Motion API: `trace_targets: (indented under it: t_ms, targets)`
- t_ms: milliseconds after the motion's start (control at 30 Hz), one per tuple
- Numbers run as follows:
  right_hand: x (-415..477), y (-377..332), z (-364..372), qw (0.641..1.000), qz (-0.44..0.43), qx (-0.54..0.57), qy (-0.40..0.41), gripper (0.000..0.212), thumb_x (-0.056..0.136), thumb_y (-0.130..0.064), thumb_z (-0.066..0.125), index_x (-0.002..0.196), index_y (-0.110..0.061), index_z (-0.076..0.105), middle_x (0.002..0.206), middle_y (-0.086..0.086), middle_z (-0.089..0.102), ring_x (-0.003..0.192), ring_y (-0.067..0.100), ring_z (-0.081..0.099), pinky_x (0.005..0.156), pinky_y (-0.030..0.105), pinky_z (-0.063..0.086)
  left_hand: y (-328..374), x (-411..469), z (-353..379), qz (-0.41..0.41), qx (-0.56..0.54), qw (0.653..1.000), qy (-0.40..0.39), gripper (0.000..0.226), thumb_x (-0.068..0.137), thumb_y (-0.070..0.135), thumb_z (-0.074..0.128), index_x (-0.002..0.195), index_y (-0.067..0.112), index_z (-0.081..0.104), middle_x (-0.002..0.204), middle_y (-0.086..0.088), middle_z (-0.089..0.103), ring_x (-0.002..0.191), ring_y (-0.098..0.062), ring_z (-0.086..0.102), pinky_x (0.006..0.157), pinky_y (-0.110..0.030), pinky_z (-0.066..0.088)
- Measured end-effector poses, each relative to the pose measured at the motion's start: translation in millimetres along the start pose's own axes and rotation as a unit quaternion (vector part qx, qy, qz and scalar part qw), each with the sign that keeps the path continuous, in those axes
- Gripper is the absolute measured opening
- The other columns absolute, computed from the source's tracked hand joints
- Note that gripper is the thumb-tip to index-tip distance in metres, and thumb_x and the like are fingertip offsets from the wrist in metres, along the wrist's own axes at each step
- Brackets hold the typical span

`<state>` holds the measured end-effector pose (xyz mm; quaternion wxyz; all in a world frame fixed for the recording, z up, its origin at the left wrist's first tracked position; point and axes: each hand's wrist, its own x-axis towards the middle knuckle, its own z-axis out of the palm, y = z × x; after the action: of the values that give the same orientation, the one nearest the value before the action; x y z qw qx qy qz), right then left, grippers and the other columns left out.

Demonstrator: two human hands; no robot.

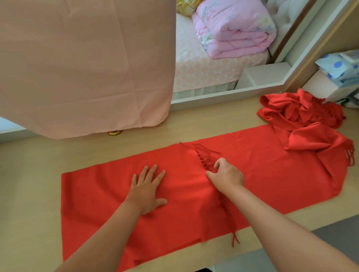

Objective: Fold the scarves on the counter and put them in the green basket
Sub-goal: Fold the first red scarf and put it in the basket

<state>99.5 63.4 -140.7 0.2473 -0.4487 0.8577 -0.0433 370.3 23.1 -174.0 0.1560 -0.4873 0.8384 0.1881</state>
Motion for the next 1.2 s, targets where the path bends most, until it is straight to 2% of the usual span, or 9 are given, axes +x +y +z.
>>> trace_targets:
  t_ms: [100, 200, 367, 500, 667, 800, 933, 1067, 1200]
  targets:
    - [-2, -1, 12, 0.992, -0.071, -0.075, 0.075, 0.051, 0.081, -0.032, 0.072, 0.127, -0.025, 0.050, 0.126, 0.004, 0.050, 0.109, 0.028, 0.059, 0.090, 0.039, 0.047, -3, -8, 6, -0.002, -0.026, 0.998, 0.061, 0.078, 0.091, 0.058, 0.047, 0.156, 0.036, 0.010, 0.164, 0.000, 0.002, 0.151, -0.024, 0.001, 0.120, -0.050, 0.009]
    - [-16, -26, 33, 0.964, -0.200, -0.103, 0.143, 0.049, 0.072, -0.018, 0.071, 0.120, -0.021, 0.062, 0.126, 0.009, 0.055, 0.102, 0.032, 0.059, 0.082, 0.043, 0.049, -12, -26, 12, -0.032, -0.039, 0.979, 0.198, 0.052, 0.091, 0.042, 0.037, 0.136, 0.020, 0.051, 0.140, -0.005, 0.047, 0.127, -0.029, 0.047, 0.101, -0.046, 0.041]
    - [-62, -76, 79, 0.925, -0.361, -0.113, 0.033, 0.042, 0.084, -0.028, 0.058, 0.126, -0.027, 0.058, 0.143, 0.009, 0.048, 0.126, 0.031, 0.050, 0.101, 0.047, 0.043, -54, -76, 34, -0.149, -0.032, 0.932, 0.330, 0.030, 0.088, 0.027, 0.041, 0.106, 0.011, 0.060, 0.111, -0.012, 0.055, 0.096, -0.033, 0.053, 0.077, -0.045, 0.042]
    - [-92, -93, 115, 0.925, -0.342, -0.151, -0.073, 0.066, 0.095, -0.050, 0.048, 0.155, -0.034, 0.023, 0.166, 0.007, 0.005, 0.153, 0.026, 0.005, 0.120, 0.056, 0.010, -93, -120, 71, -0.201, -0.054, 0.935, 0.289, 0.052, 0.092, 0.044, 0.037, 0.121, 0.006, 0.059, 0.127, -0.016, 0.055, 0.114, -0.039, 0.054, 0.092, -0.052, 0.042]
    - [-99, -98, 132, 0.915, -0.359, -0.161, -0.092, 0.086, 0.093, -0.063, 0.044, 0.158, -0.034, -0.004, 0.164, 0.007, -0.021, 0.151, 0.022, -0.018, 0.123, 0.048, -0.004, -151, -148, 98, -0.166, -0.012, 0.975, 0.149, 0.080, 0.089, 0.071, 0.024, 0.154, 0.025, 0.026, 0.161, -0.007, 0.022, 0.149, -0.034, 0.016, 0.112, -0.065, 0.016]
    - [-109, -103, 136, 0.913, -0.355, -0.189, -0.068, 0.081, 0.095, -0.062, 0.041, 0.158, -0.033, 0.000, 0.164, 0.008, -0.020, 0.151, 0.025, -0.017, 0.123, 0.050, -0.002, -177, -163, 78, -0.187, -0.070, 0.964, 0.176, 0.069, 0.092, 0.060, 0.028, 0.153, 0.026, 0.030, 0.161, -0.007, 0.024, 0.148, -0.035, 0.018, 0.109, -0.063, 0.022]
    - [-133, -117, 144, 0.902, -0.385, -0.197, -0.003, 0.066, 0.095, -0.044, 0.048, 0.156, -0.027, 0.026, 0.166, 0.012, 0.005, 0.153, 0.030, 0.003, 0.122, 0.054, 0.006, -173, -196, 74, -0.178, -0.102, 0.925, 0.319, 0.039, 0.090, 0.034, 0.038, 0.113, 0.012, 0.060, 0.115, -0.008, 0.057, 0.102, -0.035, 0.056, 0.083, -0.047, 0.047]
    - [-162, -143, 154, 0.875, -0.463, -0.142, 0.004, 0.051, 0.086, -0.038, 0.050, 0.135, -0.026, 0.053, 0.150, 0.010, 0.041, 0.136, 0.030, 0.040, 0.109, 0.047, 0.038, -170, -230, 90, -0.092, -0.105, 0.952, 0.273, 0.022, 0.080, 0.041, 0.057, 0.087, 0.021, 0.051, 0.086, 0.004, 0.048, 0.079, -0.021, 0.047, 0.068, -0.038, 0.042]
    - [-189, -164, 168, 0.857, -0.497, -0.128, -0.047, 0.053, 0.085, -0.043, 0.051, 0.135, -0.024, 0.053, 0.146, 0.008, 0.045, 0.131, 0.027, 0.045, 0.106, 0.043, 0.040, -178, -245, 103, -0.048, -0.087, 0.972, 0.212, 0.022, 0.073, 0.045, 0.059, 0.085, 0.026, 0.055, 0.082, 0.009, 0.053, 0.075, -0.017, 0.050, 0.064, -0.034, 0.045]
